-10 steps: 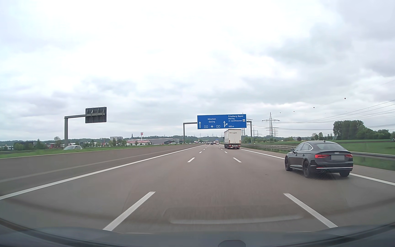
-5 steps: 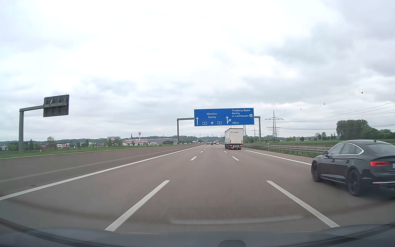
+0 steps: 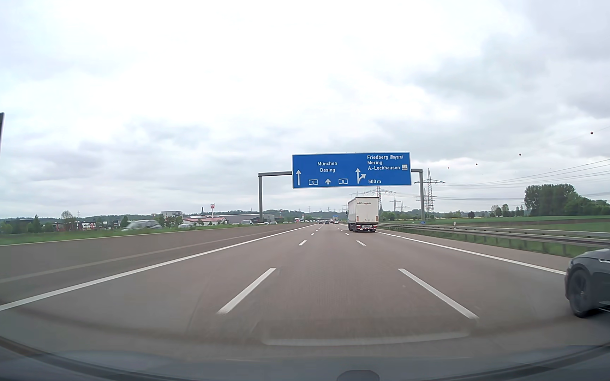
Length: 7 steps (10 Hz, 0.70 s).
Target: Follow the waypoints while adhering to traffic rules and regulations
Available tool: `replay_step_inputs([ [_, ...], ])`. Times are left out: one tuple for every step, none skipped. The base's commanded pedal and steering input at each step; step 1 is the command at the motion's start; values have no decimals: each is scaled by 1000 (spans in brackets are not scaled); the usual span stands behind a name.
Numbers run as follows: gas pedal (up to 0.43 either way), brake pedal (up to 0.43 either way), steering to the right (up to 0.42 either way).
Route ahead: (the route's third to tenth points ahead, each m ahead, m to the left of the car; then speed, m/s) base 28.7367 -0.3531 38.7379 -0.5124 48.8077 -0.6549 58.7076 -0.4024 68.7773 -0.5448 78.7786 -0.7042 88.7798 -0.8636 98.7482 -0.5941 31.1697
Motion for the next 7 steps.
replay_step_inputs([
  [240,0,-1],
  [240,0,-1],
  [240,0,-1],
  [240,0,0],
  [240,0,0],
  [240,0,0],
  [240,0,0],
])
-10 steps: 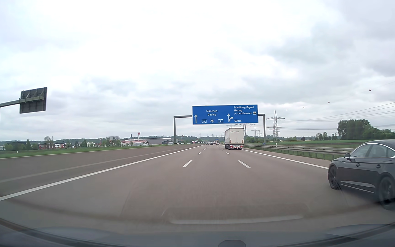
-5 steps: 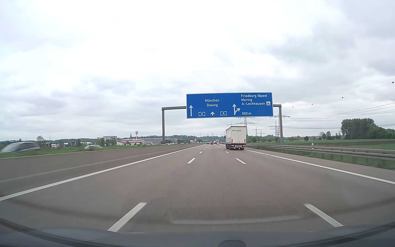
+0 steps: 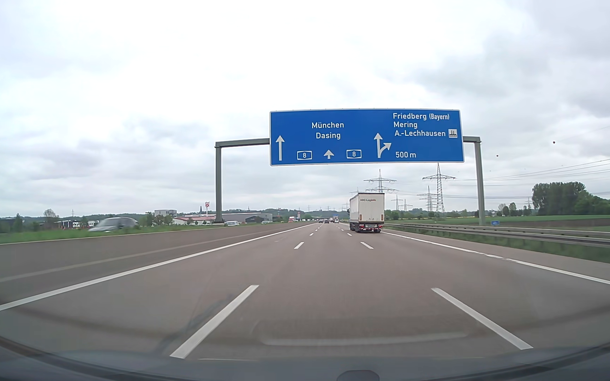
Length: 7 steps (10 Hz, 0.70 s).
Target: Follow the waypoints while adhering to traffic rules and regulations
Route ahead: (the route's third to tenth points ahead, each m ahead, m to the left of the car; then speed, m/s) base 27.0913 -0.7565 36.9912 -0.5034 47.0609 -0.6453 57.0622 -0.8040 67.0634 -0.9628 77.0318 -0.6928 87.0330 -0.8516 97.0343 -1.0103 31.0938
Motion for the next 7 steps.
replay_step_inputs([
  [209,0,0],
  [197,0,0],
  [189,0,0],
  [189,0,0],
  [189,0,0],
  [189,0,0],
  [189,0,0],
])
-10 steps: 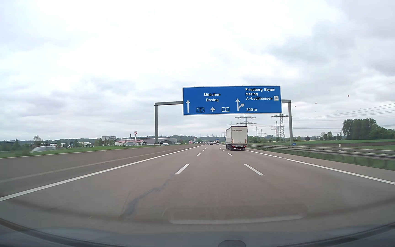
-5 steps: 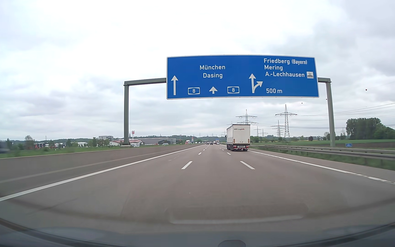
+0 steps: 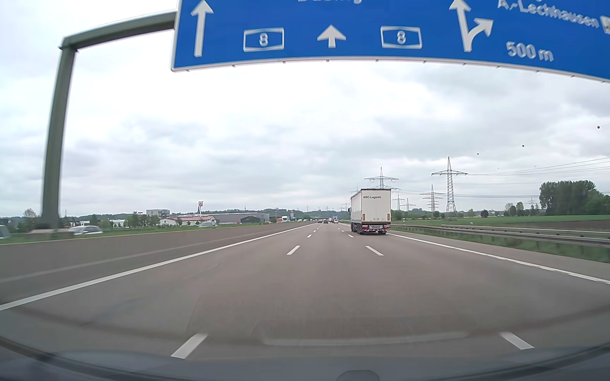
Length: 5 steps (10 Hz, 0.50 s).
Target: Follow the waypoints while adhering to traffic rules and regulations
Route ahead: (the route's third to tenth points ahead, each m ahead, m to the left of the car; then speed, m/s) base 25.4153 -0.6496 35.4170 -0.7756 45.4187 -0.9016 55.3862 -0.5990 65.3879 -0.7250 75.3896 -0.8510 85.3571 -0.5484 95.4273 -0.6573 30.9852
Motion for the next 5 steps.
replay_step_inputs([
  [189,0,0],
  [189,0,0],
  [189,0,0],
  [189,0,0],
  [189,0,0],
])
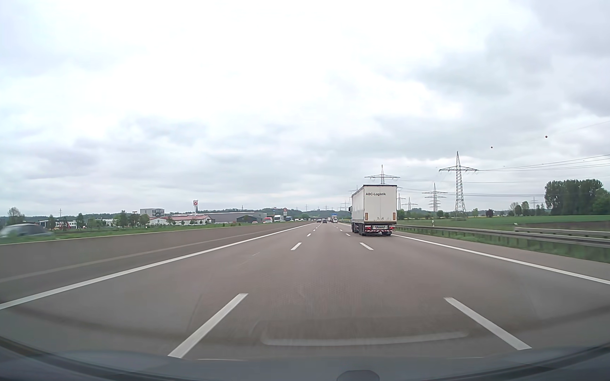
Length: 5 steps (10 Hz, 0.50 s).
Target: Follow the waypoints while adhering to traffic rules and regulations
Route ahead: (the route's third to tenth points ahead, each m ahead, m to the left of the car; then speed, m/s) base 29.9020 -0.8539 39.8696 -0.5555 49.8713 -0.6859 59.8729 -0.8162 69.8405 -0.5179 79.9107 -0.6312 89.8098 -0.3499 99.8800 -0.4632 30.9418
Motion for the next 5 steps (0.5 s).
replay_step_inputs([
  [189,0,0],
  [189,0,0],
  [189,0,-1],
  [189,0,-1],
  [189,0,-1],
])
